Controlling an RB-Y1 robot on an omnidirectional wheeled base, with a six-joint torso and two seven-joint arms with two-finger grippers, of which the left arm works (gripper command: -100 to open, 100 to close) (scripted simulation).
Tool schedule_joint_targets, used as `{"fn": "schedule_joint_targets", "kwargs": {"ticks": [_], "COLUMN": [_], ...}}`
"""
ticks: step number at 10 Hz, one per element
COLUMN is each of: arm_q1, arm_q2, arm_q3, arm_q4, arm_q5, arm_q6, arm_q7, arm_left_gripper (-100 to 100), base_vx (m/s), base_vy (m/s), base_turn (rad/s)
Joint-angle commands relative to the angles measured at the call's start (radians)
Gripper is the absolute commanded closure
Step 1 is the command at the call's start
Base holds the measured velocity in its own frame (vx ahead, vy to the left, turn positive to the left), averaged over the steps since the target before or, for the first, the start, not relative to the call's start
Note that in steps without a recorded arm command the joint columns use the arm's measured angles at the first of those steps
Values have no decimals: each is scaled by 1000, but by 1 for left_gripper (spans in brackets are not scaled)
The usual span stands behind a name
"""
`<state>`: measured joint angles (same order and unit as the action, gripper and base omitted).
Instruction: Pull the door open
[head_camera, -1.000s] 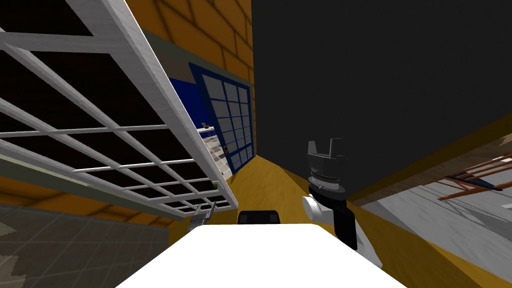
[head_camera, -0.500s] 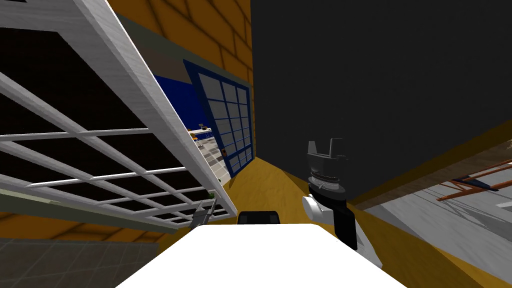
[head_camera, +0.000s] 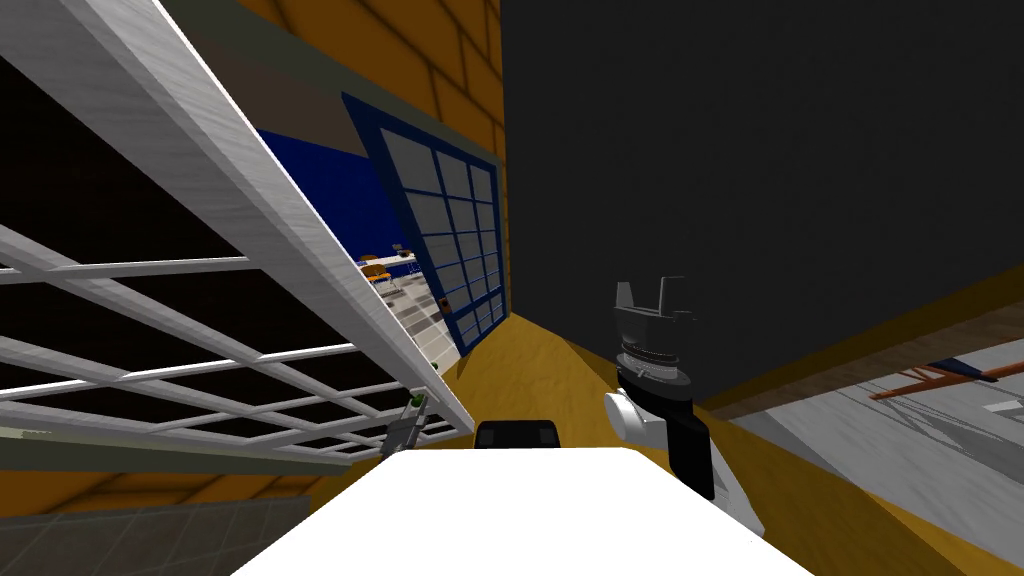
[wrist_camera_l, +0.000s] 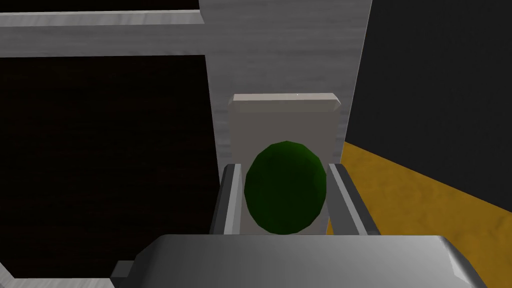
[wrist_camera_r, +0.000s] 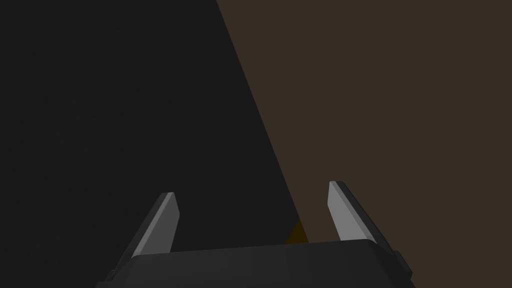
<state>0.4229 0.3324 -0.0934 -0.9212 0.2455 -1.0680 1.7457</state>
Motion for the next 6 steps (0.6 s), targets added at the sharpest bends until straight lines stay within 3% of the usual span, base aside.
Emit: {"fn": "schedule_joint_targets", "kwargs": {"ticks": [1,3,4,6], "arm_q1": [3,3,4,5], "arm_q2": [-1,-1,16,30], "arm_q3": [-1,-1,-8,-12], "arm_q4": [1,1,25,44], "arm_q5": [0,0,-8,-14], "arm_q6": [-2,-2,-23,-43], "arm_q7": [1,1,21,39], "arm_left_gripper": [100,100,100,100], "base_vx": [-17,-9,-131,-222], "base_vy": [0,-2,8,12], "base_turn": [3,7,-189,-145]}}
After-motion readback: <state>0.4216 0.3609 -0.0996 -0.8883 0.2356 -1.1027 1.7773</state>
